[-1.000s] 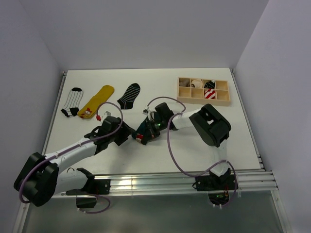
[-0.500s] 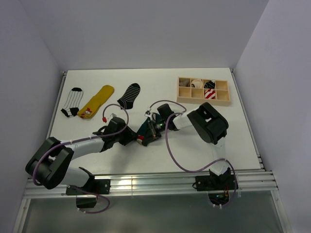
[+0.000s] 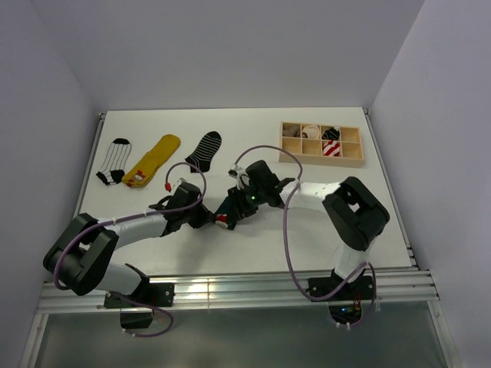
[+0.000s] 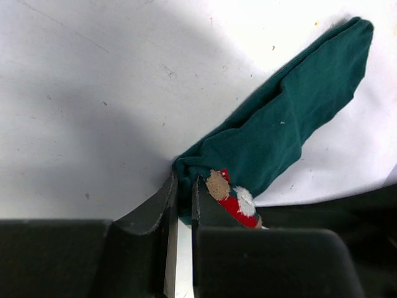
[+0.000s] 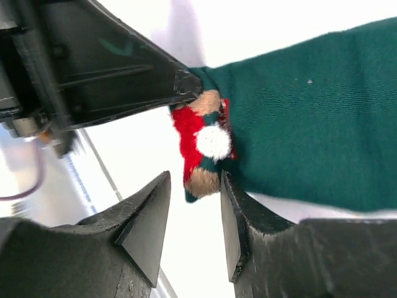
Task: Roll the socks
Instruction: Roll the sock at the center of the board.
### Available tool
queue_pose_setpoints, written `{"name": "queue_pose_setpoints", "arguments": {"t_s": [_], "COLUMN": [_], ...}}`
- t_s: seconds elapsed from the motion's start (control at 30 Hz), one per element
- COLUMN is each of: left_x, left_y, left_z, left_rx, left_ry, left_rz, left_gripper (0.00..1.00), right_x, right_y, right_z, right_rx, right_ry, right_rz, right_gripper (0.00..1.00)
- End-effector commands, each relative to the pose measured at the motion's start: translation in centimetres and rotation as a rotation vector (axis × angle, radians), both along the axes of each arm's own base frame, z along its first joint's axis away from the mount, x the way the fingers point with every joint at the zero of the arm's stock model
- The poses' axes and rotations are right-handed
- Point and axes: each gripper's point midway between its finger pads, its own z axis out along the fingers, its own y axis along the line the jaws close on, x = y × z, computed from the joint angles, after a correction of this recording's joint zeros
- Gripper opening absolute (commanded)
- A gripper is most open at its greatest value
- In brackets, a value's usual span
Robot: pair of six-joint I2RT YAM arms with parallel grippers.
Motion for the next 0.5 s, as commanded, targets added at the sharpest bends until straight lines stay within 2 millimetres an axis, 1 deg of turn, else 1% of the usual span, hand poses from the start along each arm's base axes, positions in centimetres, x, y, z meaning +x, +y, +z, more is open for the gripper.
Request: {"name": "queue_pose_setpoints", "arguments": {"t_s": [0.0,0.03,0.07,0.1,0.13,0.17,0.2,0.23,0.27,0.3,0.43,0.47], "left_x": [0.4,0.7,0.5,0.6,0.8,0.8,0.8,1.0,0.9,0.8,0.7,0.7], "left_y": [0.4,0.3,0.5,0.5,0.4,0.4,0.4,0.3,0.3,0.3,0.0,0.0], "left_z": [0.8,1.3,1.4,1.5,2.0,2.1,2.2,2.5,2.4,2.4,2.5,2.4], "left_rx": [0.069,0.076,0.088,0.096,0.094,0.099,0.098,0.098,0.102,0.104,0.089,0.09], "left_ry": [-0.013,-0.023,-0.017,-0.019,-0.029,-0.028,-0.028,-0.034,-0.027,-0.024,-0.024,-0.023], "left_rz": [-0.029,-0.041,-0.042,-0.043,-0.048,-0.049,-0.051,-0.055,-0.059,-0.061,-0.069,-0.069], "left_gripper": [0.04,0.04,0.04,0.03,0.04,0.03,0.04,0.03,0.03,0.03,0.03,0.04], "right_x": [1.6,1.8,1.4,1.9,2.0,1.4,1.8,1.6,1.0,1.4,0.8,0.7], "right_y": [-1.4,-1.5,-1.1,-1.3,-1.2,-0.5,-0.6,-0.3,0.4,0.4,1.7,1.8], "right_z": [1.3,1.5,2.3,2.5,2.8,3.1,3.2,3.5,3.6,3.8,3.3,2.6], "right_rx": [-0.148,-0.169,-0.177,-0.213,-0.231,-0.239,-0.269,-0.27,-0.263,-0.279,-0.259,-0.272], "right_ry": [-0.244,-0.292,-0.348,-0.404,-0.45,-0.486,-0.527,-0.554,-0.568,-0.591,-0.61,-0.607], "right_rz": [-0.056,-0.06,-0.054,-0.079,-0.073,-0.058,-0.081,-0.068,-0.053,-0.073,-0.024,-0.015], "right_gripper": [0.46,0.46,0.46,0.47,0.47,0.47,0.47,0.47,0.48,0.48,0.49,0.49]}}
